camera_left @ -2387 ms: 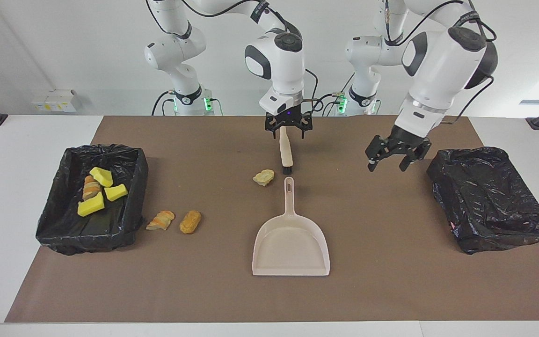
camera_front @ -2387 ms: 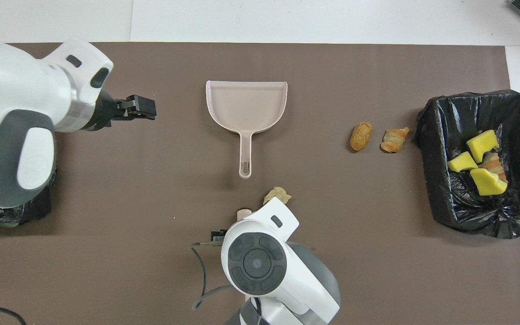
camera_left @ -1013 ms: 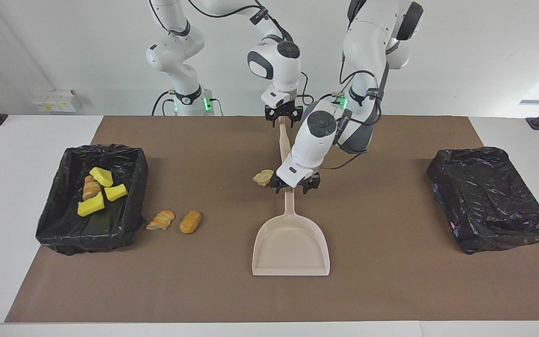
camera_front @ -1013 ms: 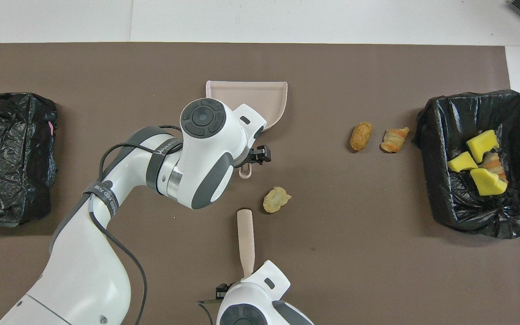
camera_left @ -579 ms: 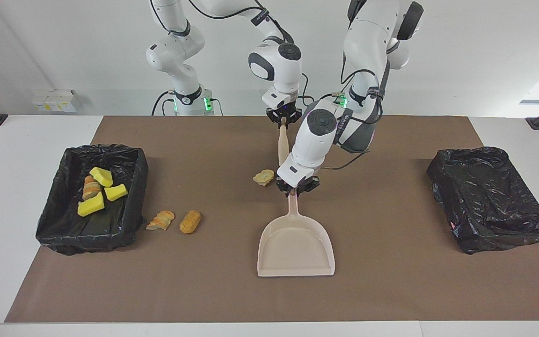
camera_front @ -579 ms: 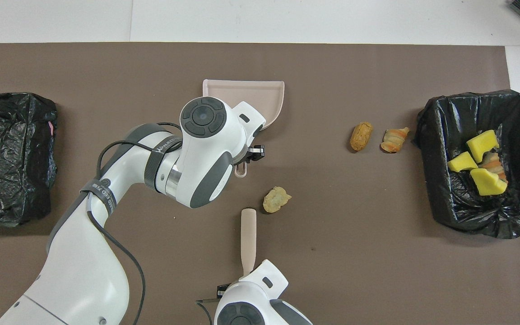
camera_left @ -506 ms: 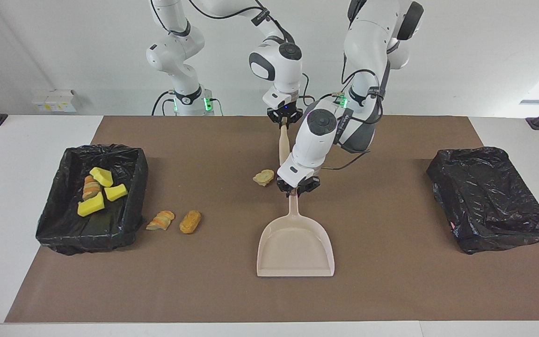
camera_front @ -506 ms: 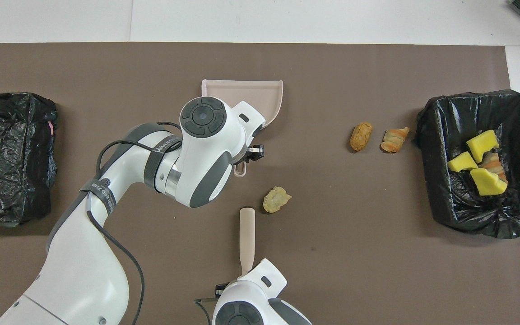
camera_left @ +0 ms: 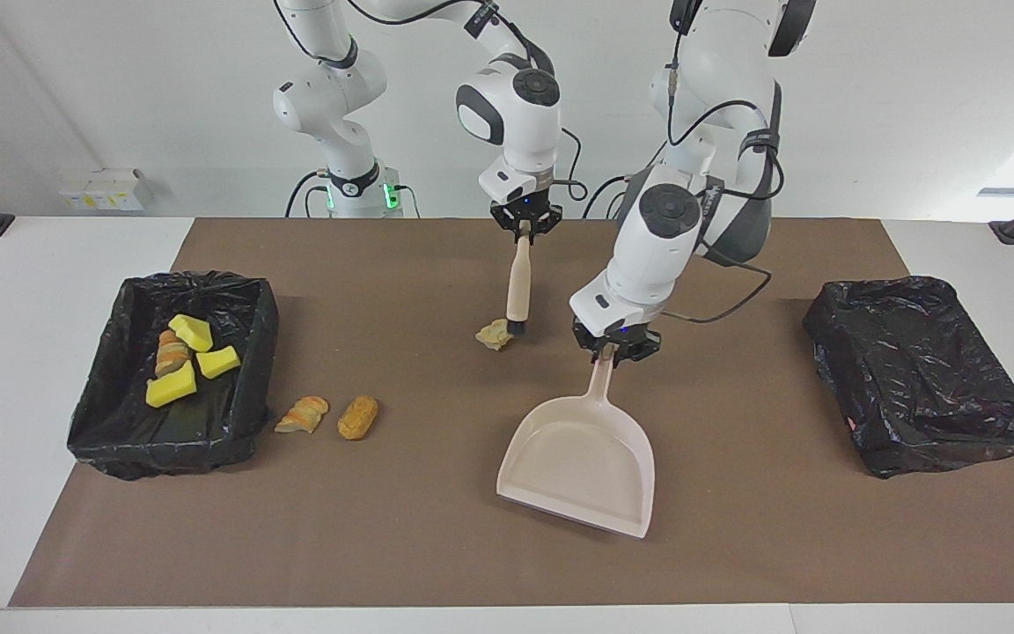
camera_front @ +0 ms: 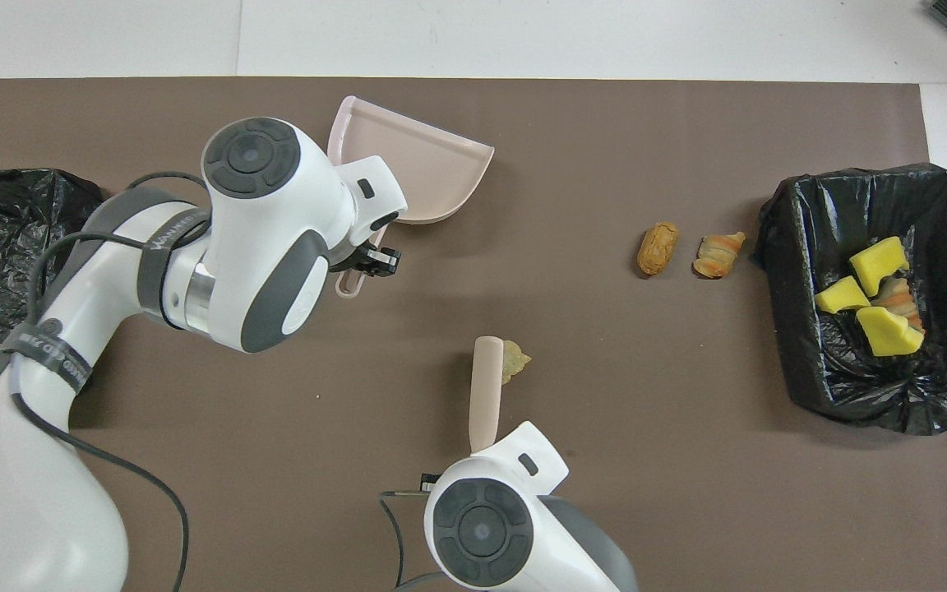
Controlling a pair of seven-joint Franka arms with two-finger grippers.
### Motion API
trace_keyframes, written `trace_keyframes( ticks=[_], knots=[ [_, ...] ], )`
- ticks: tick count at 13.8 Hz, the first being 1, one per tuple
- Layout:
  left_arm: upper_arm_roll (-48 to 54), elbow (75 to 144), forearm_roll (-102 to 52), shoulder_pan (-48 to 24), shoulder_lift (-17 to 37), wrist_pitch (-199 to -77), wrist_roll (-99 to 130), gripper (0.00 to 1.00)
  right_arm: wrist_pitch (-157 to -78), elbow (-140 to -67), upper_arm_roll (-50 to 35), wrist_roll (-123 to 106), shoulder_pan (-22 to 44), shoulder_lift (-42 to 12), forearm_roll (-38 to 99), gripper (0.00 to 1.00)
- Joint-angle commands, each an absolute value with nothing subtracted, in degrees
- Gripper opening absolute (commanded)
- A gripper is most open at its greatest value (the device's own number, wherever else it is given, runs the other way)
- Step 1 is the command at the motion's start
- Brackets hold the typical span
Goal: Sweep and dump trash in bin
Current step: 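Place the dustpan near the bread while the right gripper sweeps bread toward it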
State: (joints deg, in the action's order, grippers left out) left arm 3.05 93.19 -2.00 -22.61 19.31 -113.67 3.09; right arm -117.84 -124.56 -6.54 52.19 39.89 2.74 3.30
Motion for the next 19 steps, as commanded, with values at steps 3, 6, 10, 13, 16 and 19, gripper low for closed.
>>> trace_keyframes(
  ticks=[3,6,10,13,16,19],
  knots=[
    [2.9,94.5,-0.6,-15.6,13.0,-104.4,-16.6,0.0,-108.6,-121.8,-6.6,40.1,31.3,7.3,4.3,0.0],
    [2.9,97.5,-0.4,-12.8,9.8,-98.9,-30.7,0.0,-106.4,-119.4,-6.6,33.0,23.4,6.8,3.1,0.0],
    [2.9,108.0,4.2,-13.1,3.6,-100.0,-44.6,0.0,-106.6,-118.8,-6.6,20.9,14.5,4.8,-6.0,0.0],
    [3.3,116.1,4.9,-15.2,-1.5,-101.2,-49.4,0.0,-108.6,-118.9,-6.6,15.7,8.3,3.1,-13.2,0.0],
    [3.3,125.3,4.9,-19.7,-6.4,-108.8,-49.1,0.0,-112.7,-119.8,-6.6,10.4,2.5,1.0,-18.3,0.0],
    [3.5,128.3,4.8,-21.1,-6.9,-110.5,-45.9,0.0,-116.9,-119.9,-6.6,9.2,-0.4,-3.7,-23.8,0.0]
  ],
)
